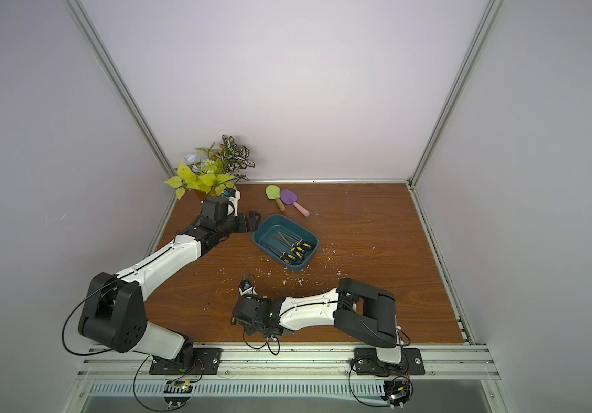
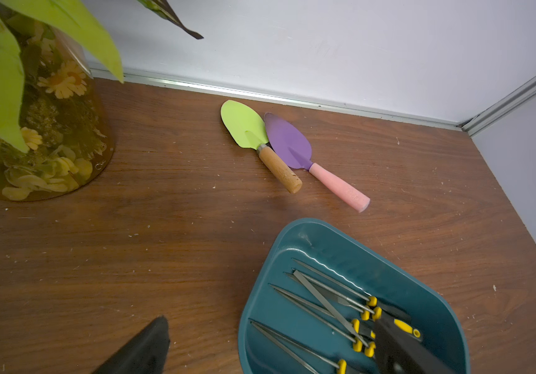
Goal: Put the file tool into the storage box
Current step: Pick up the file tool from the center of the board.
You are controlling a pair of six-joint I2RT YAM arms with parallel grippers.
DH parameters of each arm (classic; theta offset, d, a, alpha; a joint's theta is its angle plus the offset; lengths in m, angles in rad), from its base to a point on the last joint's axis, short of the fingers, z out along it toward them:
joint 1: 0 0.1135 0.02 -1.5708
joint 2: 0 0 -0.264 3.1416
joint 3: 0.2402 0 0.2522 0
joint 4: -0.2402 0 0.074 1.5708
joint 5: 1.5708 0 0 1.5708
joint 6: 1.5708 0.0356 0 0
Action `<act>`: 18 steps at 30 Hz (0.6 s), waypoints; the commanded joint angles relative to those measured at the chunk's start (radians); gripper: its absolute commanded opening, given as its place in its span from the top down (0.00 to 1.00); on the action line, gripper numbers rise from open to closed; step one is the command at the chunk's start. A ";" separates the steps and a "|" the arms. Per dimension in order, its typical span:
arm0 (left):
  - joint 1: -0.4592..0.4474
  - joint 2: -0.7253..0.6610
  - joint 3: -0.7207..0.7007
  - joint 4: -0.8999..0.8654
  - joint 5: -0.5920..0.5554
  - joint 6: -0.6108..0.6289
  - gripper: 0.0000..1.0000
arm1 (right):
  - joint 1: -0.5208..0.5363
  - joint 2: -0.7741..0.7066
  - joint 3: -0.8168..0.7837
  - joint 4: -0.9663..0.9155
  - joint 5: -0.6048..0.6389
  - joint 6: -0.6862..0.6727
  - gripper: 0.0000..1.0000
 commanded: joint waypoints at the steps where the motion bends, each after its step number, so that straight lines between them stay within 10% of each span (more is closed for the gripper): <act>1: 0.009 -0.024 0.003 0.014 0.012 0.001 0.00 | 0.007 0.012 0.029 -0.049 0.041 -0.002 0.52; 18: 0.009 -0.035 0.001 0.017 0.020 0.005 0.00 | 0.006 -0.035 -0.001 -0.073 0.088 -0.016 0.86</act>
